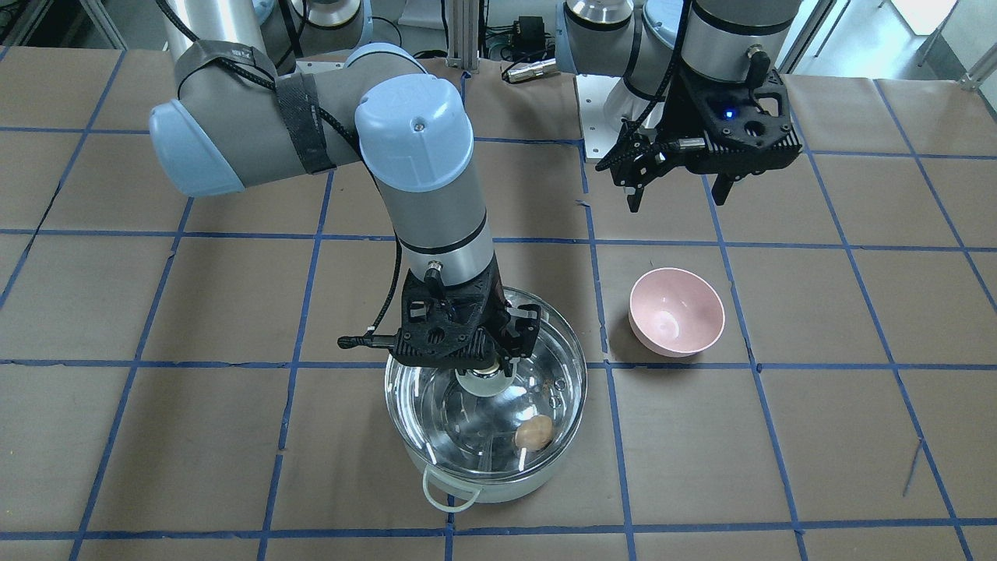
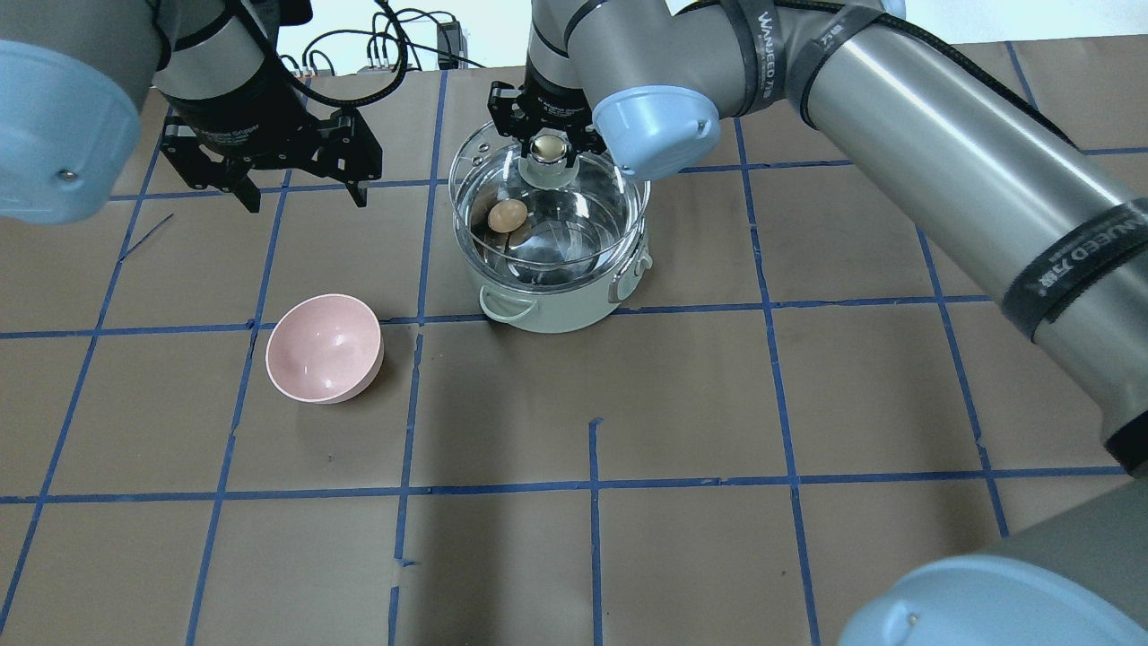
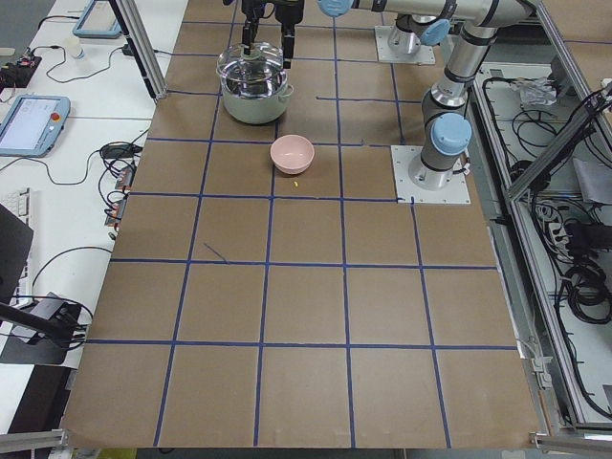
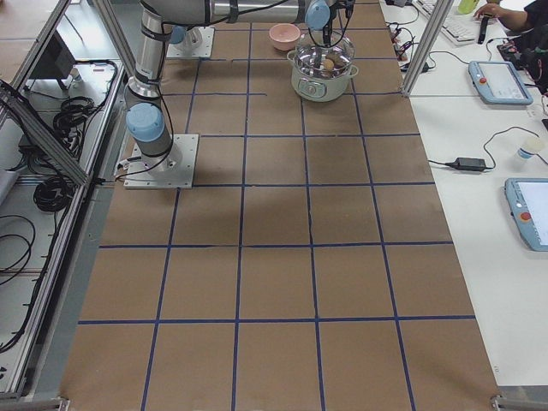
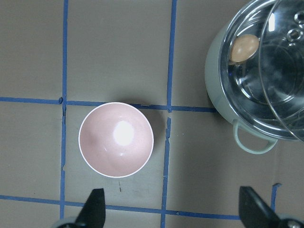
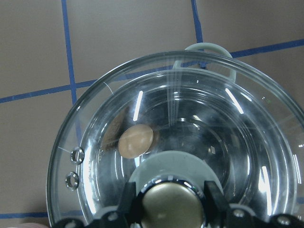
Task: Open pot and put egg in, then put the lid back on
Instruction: 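Lower the glass lid onto the pot with the right gripper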
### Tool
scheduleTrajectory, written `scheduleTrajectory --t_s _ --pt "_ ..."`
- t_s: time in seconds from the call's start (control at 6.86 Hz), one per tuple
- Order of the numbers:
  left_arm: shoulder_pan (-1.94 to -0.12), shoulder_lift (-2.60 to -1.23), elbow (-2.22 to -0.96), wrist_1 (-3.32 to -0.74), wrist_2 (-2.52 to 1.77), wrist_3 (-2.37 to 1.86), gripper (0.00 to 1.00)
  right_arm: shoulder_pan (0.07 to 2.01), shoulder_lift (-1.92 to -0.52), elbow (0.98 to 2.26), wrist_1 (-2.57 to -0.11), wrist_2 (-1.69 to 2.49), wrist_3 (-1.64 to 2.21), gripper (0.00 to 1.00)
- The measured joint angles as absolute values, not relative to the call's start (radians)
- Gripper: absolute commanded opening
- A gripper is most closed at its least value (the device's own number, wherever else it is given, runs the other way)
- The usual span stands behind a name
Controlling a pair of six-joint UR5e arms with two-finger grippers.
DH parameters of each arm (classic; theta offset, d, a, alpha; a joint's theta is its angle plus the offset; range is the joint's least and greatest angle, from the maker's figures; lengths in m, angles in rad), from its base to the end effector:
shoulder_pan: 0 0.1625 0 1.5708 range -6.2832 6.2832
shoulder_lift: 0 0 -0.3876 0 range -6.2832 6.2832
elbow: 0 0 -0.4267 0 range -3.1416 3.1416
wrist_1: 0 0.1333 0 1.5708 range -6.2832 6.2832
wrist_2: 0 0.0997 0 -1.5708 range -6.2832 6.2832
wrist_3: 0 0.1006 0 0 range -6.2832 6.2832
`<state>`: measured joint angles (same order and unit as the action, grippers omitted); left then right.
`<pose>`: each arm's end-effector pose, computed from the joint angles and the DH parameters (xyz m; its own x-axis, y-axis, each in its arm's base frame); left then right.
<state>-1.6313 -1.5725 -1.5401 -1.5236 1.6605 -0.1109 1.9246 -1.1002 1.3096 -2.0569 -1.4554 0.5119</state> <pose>-0.1564 -0.5257 0.4702 -0.9951 -0.0571 -0.0804 -0.0502 0.9951 -0.0855 0.3841 -0.6218 0.3504 -0.9661 0.1162 -0.2304 0.1605 0.9697 -0.1839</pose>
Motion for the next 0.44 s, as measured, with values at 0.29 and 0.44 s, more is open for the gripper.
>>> scheduleTrajectory --t_s 0.29,0.44 --pt "-1.61 -1.569 -1.542 -1.536 1.66 -0.071 1.0 1.945 -1.095 1.318 -2.066 -1.456 0.519 0.27" --pt "-1.585 -1.566 -1.542 -1.553 1.655 -0.046 1.0 1.951 -1.095 1.325 -2.071 -1.457 0.519 0.32"
